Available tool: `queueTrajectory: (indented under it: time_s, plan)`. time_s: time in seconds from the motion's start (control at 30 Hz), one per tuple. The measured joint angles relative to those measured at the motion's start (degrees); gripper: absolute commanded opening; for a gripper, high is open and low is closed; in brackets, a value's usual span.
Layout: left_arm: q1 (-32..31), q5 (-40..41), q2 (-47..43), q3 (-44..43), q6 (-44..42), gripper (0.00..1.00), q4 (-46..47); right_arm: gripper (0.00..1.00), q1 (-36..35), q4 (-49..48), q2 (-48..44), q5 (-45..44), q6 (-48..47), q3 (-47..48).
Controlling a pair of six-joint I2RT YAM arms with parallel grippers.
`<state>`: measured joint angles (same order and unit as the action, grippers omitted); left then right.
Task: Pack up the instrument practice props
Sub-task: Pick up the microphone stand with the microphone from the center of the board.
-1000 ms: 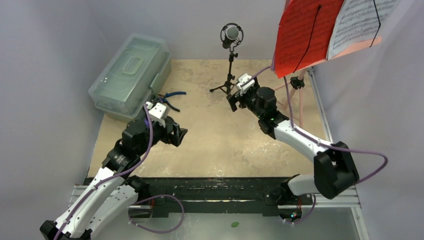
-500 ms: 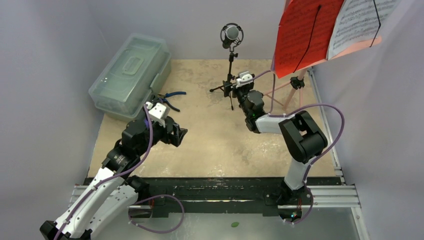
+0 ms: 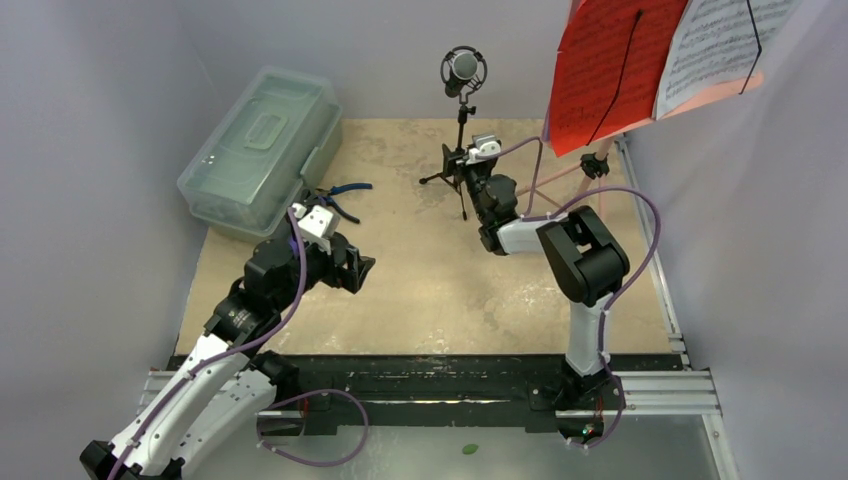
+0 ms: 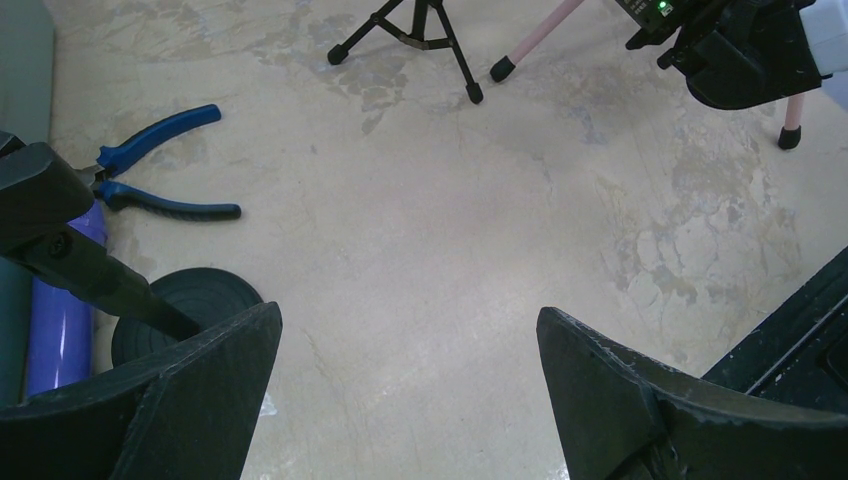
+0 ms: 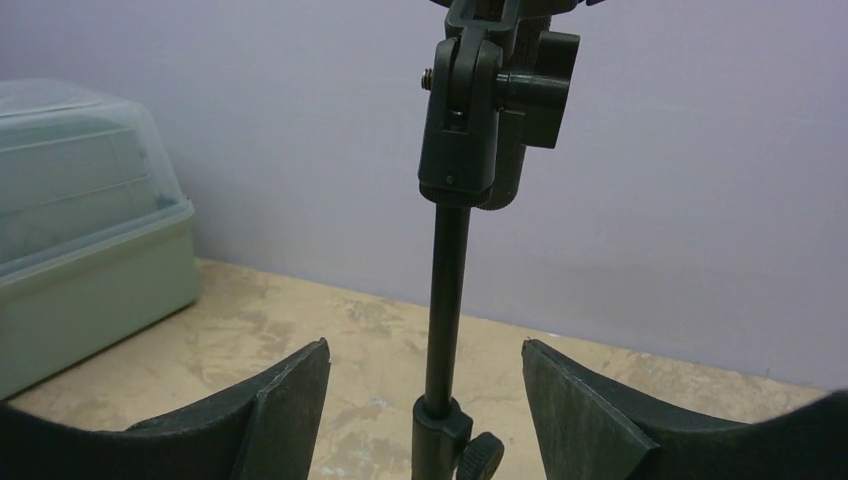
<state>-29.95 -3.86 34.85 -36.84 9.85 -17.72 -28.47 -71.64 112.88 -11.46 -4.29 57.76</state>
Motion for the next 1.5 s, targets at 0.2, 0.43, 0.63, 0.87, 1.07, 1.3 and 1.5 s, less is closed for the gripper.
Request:
queueTrajectory:
  time_s: [0.2, 0.43, 0.63, 0.87, 1.07, 1.3, 1.5]
  plan:
    - [0.3, 0.0, 0.1, 0.0, 0.0, 1.00, 0.0, 0.57, 0.8, -1.5, 3.5, -0.9, -1.6, 3.1]
    - [1.0, -1.2, 1.6, 0.1, 0.0, 0.99, 0.2, 0.30, 2.2, -2.9, 5.1, 2.0, -3.6, 3.7]
    - [1.4, -1.8, 1.9, 0.1, 0.0, 0.99, 0.2, 0.11, 2.3, -3.6, 5.5, 5.2, -4.6, 4.4]
    - [1.4, -2.0, 1.6, 0.1, 0.0, 0.99, 0.2, 0.00, 2.5, -5.2, 4.3, 13.3, -4.1, 2.4]
    - [1.4, -2.0, 1.5, 0.1, 0.0, 0.99, 0.2, 0.00, 2.6, -3.3, -0.7, 25.2, -2.2, -2.3]
    - [1.4, -2.4, 0.7, 0.1, 0.0, 0.99, 0.2, 0.00, 2.6, 0.8, -5.8, 41.1, 8.6, -4.4]
    - [1.5, -4.3, -0.7, 0.4, -0.5, 0.99, 0.4, 0.00, 2.3, 0.4, -10.0, 49.0, 18.5, -9.1]
